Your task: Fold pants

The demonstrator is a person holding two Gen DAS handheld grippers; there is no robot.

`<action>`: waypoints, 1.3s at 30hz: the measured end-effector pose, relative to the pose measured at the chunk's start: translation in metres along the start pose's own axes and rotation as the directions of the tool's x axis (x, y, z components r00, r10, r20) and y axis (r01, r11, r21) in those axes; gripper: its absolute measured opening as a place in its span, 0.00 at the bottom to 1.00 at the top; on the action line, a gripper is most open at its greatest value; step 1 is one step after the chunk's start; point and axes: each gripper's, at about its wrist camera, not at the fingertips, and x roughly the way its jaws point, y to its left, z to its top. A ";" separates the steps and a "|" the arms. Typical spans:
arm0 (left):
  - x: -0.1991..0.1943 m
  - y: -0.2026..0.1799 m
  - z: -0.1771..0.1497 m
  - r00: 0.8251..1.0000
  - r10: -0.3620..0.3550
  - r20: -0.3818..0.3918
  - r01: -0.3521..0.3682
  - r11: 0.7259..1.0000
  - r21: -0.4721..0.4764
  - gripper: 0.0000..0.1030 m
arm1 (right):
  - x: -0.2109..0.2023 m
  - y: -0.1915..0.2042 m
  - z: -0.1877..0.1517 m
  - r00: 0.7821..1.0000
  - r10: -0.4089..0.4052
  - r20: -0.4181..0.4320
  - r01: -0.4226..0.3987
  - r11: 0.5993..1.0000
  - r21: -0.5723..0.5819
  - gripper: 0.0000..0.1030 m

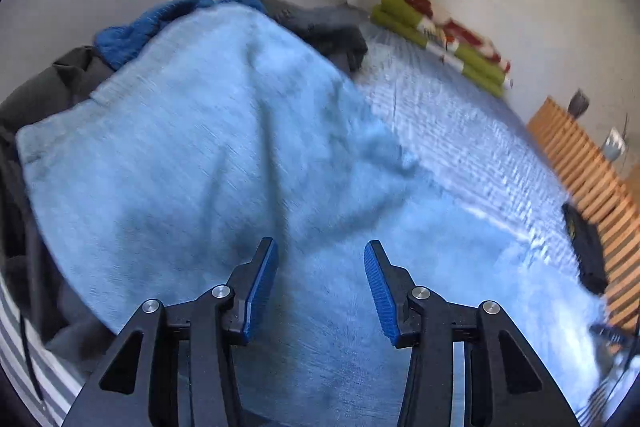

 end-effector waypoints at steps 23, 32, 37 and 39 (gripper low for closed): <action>-0.041 0.206 0.019 0.984 -0.087 0.155 0.156 0.845 -0.512 0.59 | -0.165 0.551 0.063 0.806 0.590 -0.042 -0.466 0.590 -0.659 0.28; -0.047 0.257 0.016 0.978 -0.059 0.201 0.179 0.731 -0.658 0.59 | -0.119 0.629 0.032 0.852 0.509 -0.119 -0.425 0.542 -0.725 0.31; -0.053 0.258 0.015 0.987 -0.036 0.157 0.132 0.743 -0.656 0.59 | -0.112 0.664 0.010 0.852 0.515 -0.091 -0.389 0.509 -0.768 0.31; -0.057 0.263 0.011 0.987 -0.028 0.157 0.126 0.737 -0.664 0.59 | -0.113 0.676 0.008 0.851 0.518 -0.083 -0.381 0.503 -0.776 0.31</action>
